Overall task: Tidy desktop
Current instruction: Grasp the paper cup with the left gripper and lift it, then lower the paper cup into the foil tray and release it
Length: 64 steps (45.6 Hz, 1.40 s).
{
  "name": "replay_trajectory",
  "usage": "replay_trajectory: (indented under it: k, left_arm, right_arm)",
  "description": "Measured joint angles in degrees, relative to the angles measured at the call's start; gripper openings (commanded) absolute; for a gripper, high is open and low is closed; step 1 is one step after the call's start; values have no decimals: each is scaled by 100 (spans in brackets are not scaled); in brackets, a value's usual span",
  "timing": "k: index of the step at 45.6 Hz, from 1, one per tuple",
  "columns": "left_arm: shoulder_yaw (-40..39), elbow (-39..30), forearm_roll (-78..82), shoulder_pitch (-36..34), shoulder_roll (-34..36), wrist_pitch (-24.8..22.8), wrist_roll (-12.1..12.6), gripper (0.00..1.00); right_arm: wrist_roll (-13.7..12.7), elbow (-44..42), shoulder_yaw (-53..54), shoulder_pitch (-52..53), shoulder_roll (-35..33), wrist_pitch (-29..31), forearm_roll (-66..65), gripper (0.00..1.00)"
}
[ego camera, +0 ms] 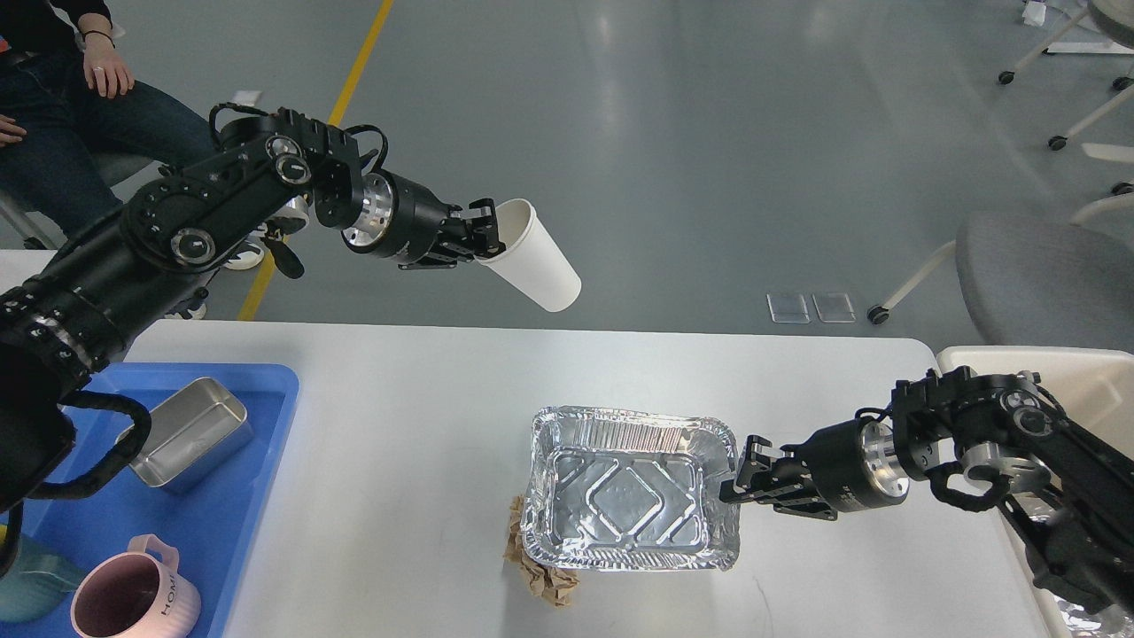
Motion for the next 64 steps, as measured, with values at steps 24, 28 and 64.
replay_trajectory:
  k: [24, 28, 64]
  left_arm:
    - [329, 13, -295, -539, -1148, -474, 80, 0]
    - [450, 10, -293, -539, -1283, -530, 82, 0]
    - [675, -1, -289, -512, -1431, -557, 144, 0]
  right_arm:
    - [-8, -680, -451, 706, 503, 84, -178, 0]
    - [-11, -708, -457, 721, 514, 95, -180, 0]
    - [-82, -1040, -450, 1375, 67, 302, 270, 0]
